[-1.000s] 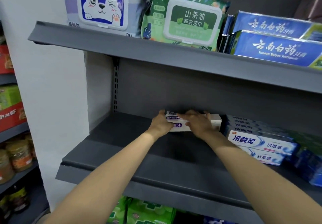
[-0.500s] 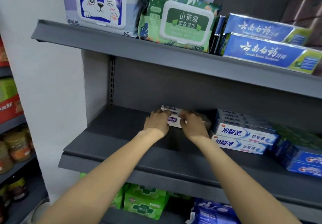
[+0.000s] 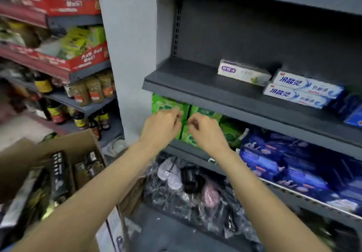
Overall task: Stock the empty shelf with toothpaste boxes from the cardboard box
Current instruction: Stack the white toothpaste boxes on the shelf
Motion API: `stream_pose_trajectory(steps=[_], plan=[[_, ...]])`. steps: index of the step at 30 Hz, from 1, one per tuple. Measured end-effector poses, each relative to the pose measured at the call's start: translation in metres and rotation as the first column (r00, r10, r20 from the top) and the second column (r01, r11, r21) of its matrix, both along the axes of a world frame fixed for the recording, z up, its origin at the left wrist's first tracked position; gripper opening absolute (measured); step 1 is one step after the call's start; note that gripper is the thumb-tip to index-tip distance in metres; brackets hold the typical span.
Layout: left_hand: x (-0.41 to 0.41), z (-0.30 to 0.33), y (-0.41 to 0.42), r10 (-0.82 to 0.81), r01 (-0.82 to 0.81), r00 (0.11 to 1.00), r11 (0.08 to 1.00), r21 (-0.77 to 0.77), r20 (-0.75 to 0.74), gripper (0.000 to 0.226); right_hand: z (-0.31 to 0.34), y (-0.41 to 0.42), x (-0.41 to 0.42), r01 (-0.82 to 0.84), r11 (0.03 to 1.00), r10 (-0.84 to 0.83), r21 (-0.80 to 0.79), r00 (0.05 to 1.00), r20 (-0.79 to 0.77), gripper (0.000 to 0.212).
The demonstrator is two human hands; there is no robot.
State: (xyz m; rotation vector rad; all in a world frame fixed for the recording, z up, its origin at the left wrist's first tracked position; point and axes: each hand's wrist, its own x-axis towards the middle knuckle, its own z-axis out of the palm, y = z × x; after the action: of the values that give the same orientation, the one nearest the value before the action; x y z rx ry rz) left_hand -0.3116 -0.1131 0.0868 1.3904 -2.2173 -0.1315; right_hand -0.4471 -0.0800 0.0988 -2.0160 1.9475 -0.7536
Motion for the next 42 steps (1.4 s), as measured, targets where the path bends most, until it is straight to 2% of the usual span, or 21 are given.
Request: stream_pose_trajectory(steps=[6,12,16,20,25,27,29,32,34,37,42], plan=[[0.108,-0.058,0.065,0.087,-0.108,0.989,0.978,0.179,0.12,0.02,-0.057,0.055,0.107,-0.166,0.957,0.17,0.238,0.986,0.004,0.021],[0.21,-0.116,0.086,0.12,-0.21,0.964,0.893,0.398,0.238,0.022,-0.122,0.072,0.204,-0.204,0.891,0.218,0.405,0.976,0.013,0.021],[0.255,-0.157,0.085,-0.075,-0.134,0.939,0.82,0.557,0.337,0.024,-0.174,0.073,0.25,-0.085,0.824,0.115,0.56,0.993,-0.019,0.03],[0.269,-0.202,0.071,-0.275,-0.032,0.878,0.784,0.62,0.393,0.016,-0.221,0.088,0.271,0.085,0.681,-0.005,0.728,0.994,-0.111,0.052],[0.265,-0.24,0.062,-0.512,0.127,0.751,0.731,0.67,0.416,0.058,-0.261,0.099,0.277,0.176,0.635,-0.076,0.752,0.983,-0.167,0.061],[0.26,-0.252,0.064,-0.586,0.156,0.68,0.704,0.693,0.441,0.065,-0.268,0.098,0.278,0.223,0.628,-0.112,0.745,0.974,-0.197,0.062],[0.258,-0.262,0.066,-0.62,0.187,0.614,0.715,0.674,0.488,0.068,-0.272,0.093,0.276,0.27,0.632,-0.13,0.726,0.961,-0.245,0.061],[0.26,-0.27,0.066,-0.557,0.259,0.597,0.815,0.519,0.577,0.064,-0.273,0.085,0.269,0.292,0.639,-0.067,0.712,0.943,-0.326,0.063],[0.263,-0.272,0.066,-0.529,0.284,0.567,0.845,0.453,0.632,0.056,-0.275,0.082,0.269,0.312,0.634,-0.021,0.708,0.922,-0.387,0.063],[0.269,-0.272,0.065,-0.53,0.231,0.575,0.836,0.499,0.622,0.05,-0.277,0.08,0.276,0.34,0.639,0.034,0.69,0.884,-0.467,0.055],[0.294,-0.262,0.056,-0.484,0.065,0.625,0.814,0.577,0.612,0.066,-0.28,0.069,0.28,0.338,0.615,0.045,0.712,0.887,-0.459,0.046]])
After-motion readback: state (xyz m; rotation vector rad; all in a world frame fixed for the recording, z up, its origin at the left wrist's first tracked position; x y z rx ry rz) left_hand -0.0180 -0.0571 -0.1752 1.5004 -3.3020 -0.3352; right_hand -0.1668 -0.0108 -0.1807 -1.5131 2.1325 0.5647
